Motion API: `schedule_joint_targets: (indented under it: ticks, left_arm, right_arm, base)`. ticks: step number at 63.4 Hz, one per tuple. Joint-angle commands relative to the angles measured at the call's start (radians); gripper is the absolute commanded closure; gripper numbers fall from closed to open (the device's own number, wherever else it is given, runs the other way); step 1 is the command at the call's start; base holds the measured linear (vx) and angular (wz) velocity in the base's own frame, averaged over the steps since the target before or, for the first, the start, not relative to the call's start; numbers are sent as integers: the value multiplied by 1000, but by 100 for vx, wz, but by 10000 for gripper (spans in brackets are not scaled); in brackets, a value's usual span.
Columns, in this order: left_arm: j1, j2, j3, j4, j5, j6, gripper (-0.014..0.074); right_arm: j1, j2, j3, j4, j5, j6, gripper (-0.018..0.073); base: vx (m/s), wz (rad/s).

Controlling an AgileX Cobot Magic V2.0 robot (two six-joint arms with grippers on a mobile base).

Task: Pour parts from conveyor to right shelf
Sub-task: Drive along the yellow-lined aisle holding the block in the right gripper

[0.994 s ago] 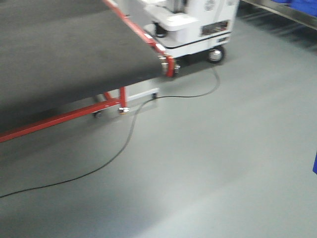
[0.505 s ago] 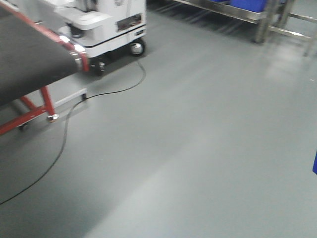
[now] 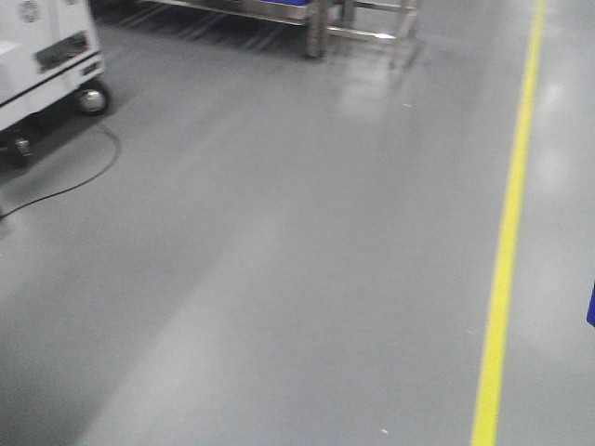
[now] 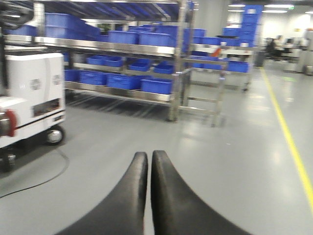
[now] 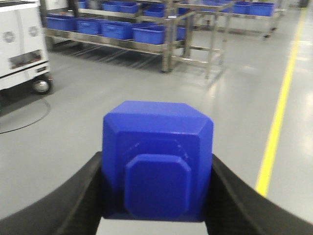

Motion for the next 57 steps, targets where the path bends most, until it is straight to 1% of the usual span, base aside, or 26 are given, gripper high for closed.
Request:
schedule_joint_targets:
  ticks: [1, 35, 46, 57]
  left_arm:
    - [-4, -12, 31, -3, -76, -9, 602]
    - [-4, -12, 31, -3, -76, -9, 602]
    - [-4, -12, 31, -3, -76, -9, 602]
    - [-4, -12, 31, -3, -76, -9, 602]
  right_arm:
    - [-3, 11, -26, 0, -79, -3, 567]
    - [-3, 11, -26, 0, -78, -3, 567]
    - [-3, 11, -26, 0, -78, -3, 567]
    - [-3, 11, -26, 0, -78, -3, 567]
  base:
    - [-16, -73]
    - [-12, -78]
    - [-9, -56]
    - [-4, -34]
